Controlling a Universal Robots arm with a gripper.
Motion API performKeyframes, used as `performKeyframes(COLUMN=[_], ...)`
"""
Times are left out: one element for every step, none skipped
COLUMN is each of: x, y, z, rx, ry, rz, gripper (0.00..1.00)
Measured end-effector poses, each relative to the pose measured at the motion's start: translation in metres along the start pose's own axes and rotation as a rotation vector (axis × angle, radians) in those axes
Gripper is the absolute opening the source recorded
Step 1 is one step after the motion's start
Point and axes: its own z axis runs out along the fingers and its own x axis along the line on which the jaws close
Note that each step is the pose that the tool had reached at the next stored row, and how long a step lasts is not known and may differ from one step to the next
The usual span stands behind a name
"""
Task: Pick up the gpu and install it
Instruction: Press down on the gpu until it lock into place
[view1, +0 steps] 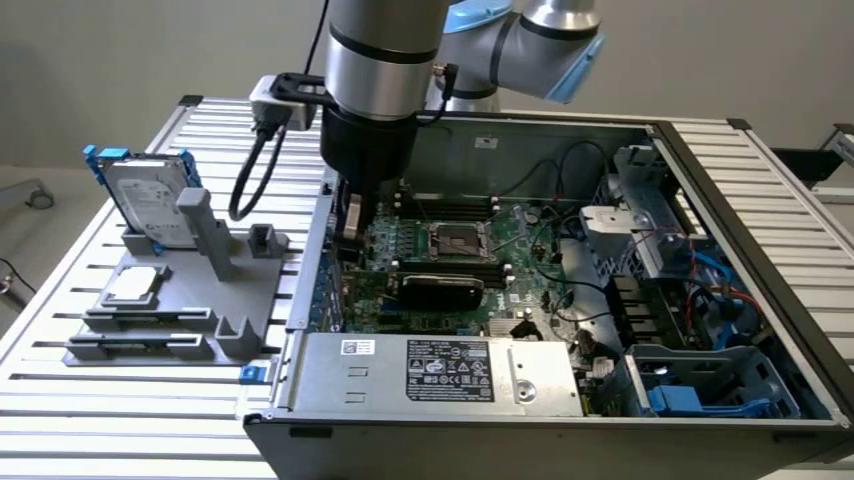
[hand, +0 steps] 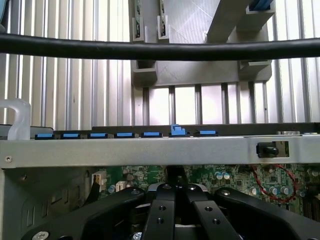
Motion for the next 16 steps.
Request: performKeyframes(x=[-0.0001, -0.0002, -0.0003, -0.0005, -0.0006, -0.0007, -0.0007, -0.0007, -0.0008, -0.0008, -0.0008, -0.0007, -0.0007, -0.0007, -0.0007, -0.0007], y=[0.0000, 0.0001, 0.0002, 0.0001, 0.0001, 0.0001, 0.0002, 0.0002, 0.0004, 0.0006, 0.0009, 0.0012, 0.0015, 0.0018, 0.0021, 0.0025], z=[-0.0003, -0.0004, -0.0006, -0.0006, -0.0005, -0.0006, -0.0006, -0.0005, -0.0005, -0.0005, -0.0003, -0.0002, 0.0000, 0.0001, 0.0001, 0.0002], rx=[-0.0001, 0.0000, -0.0001, 0.0000, 0.0000, 0.0000, 0.0000, 0.0000, 0.0000, -0.0001, 0.0000, 0.0001, 0.0001, 0.0001, 0.0000, -0.0001], ry=[0.0002, 0.0001, 0.0002, 0.0002, 0.0001, 0.0001, 0.0001, 0.0001, 0.0002, 0.0003, 0.0002, 0.0001, 0.0001, 0.0001, 0.0001, 0.0000], rz=[0.000, 0.000, 0.000, 0.000, 0.000, 0.000, 0.000, 0.000, 0.000, 0.000, 0.000, 0.000, 0.000, 0.001, 0.001, 0.001], gripper=[0.11, 0.11, 0.11, 0.11, 0.11, 0.11, 0.11, 0.11, 0.11, 0.11, 0.11, 0.11, 0.11, 0.11, 0.11, 0.11])
